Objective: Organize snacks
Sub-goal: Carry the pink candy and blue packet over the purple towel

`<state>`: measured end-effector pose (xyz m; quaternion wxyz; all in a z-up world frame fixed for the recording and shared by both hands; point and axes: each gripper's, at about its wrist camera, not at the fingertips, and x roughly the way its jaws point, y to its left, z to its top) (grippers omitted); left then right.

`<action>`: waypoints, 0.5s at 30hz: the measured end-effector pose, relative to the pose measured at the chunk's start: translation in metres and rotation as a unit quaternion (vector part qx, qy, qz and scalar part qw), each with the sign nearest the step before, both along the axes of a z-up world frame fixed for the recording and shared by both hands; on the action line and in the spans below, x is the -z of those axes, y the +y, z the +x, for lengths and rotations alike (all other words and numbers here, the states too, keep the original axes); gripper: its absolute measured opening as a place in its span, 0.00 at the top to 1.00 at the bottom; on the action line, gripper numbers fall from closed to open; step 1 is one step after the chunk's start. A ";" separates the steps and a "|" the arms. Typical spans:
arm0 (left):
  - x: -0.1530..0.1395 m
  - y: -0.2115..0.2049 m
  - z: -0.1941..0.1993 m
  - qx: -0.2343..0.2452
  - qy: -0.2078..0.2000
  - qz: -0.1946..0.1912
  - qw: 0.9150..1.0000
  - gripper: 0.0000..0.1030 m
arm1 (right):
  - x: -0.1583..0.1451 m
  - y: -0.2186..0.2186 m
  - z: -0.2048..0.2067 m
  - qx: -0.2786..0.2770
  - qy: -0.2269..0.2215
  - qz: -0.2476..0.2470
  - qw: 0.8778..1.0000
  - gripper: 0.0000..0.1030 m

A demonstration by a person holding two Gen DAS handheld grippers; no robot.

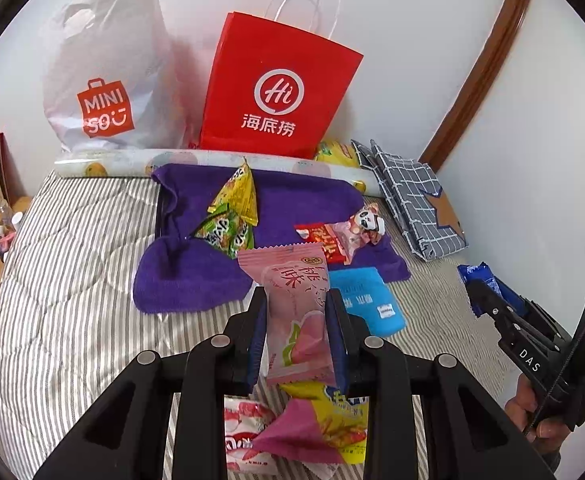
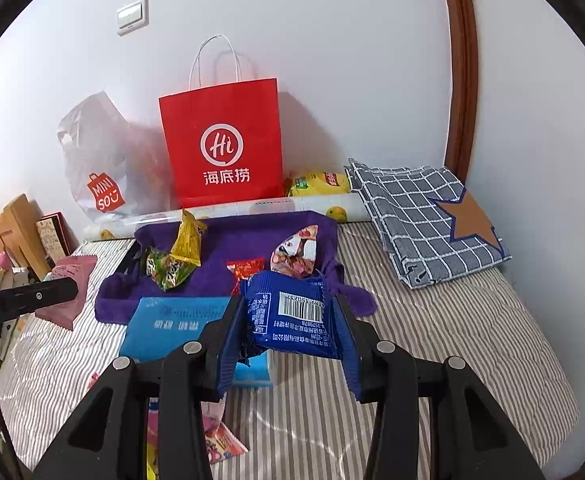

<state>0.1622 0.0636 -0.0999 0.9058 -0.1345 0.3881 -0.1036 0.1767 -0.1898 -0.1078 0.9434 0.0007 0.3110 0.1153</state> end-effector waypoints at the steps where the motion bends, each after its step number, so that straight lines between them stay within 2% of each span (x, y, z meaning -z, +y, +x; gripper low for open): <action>1: -0.001 0.000 0.002 0.000 0.000 0.001 1.000 0.72 | -0.001 0.000 0.002 0.000 -0.001 0.000 1.000 0.60; 15: -0.017 0.002 0.048 0.009 -0.006 0.017 1.000 0.72 | -0.014 0.014 0.046 -0.005 -0.016 0.002 1.000 0.60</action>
